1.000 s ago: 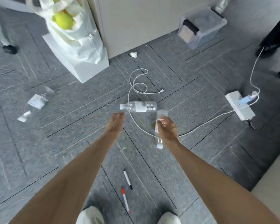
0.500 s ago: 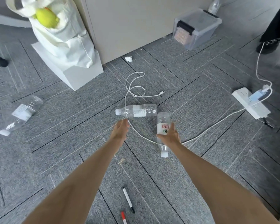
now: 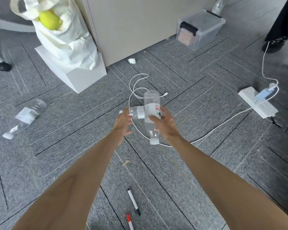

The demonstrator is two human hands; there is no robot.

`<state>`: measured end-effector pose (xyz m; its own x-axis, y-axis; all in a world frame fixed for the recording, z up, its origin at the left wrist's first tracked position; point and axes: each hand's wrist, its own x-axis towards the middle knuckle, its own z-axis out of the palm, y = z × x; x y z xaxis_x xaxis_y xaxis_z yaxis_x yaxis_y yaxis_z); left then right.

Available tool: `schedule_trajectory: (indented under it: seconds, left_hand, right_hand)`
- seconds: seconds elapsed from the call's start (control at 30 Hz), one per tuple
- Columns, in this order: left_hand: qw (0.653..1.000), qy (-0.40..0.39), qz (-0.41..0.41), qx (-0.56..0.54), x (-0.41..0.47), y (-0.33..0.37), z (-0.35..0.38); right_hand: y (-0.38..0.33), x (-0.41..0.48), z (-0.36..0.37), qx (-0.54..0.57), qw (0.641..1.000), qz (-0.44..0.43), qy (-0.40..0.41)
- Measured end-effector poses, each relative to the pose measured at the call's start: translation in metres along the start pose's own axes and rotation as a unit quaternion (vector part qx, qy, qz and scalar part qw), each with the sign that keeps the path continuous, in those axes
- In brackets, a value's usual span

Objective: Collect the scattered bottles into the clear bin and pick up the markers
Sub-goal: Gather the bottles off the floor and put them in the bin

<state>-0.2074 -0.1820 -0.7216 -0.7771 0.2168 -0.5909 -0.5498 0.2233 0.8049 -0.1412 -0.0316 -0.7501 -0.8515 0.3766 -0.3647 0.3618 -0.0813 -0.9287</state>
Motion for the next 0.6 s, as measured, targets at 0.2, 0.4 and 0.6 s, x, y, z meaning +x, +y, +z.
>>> schedule_trajectory:
  seconds: [0.2, 0.4, 0.6]
  left_hand:
    - [0.995, -0.044, -0.012, -0.092, -0.001, 0.002, -0.008]
    - [0.992, 0.031, -0.028, -0.116, 0.001, -0.008, -0.042]
    - [0.99, 0.09, -0.017, -0.11, 0.0, -0.014, -0.078]
  right_hand:
    - [-0.014, -0.015, 0.04, -0.062, 0.993, -0.029, -0.093]
    - [-0.025, -0.015, 0.047, -0.115, 0.982, -0.037, -0.146]
    - [-0.017, 0.015, 0.05, -0.235, 0.968, -0.07, -0.062]
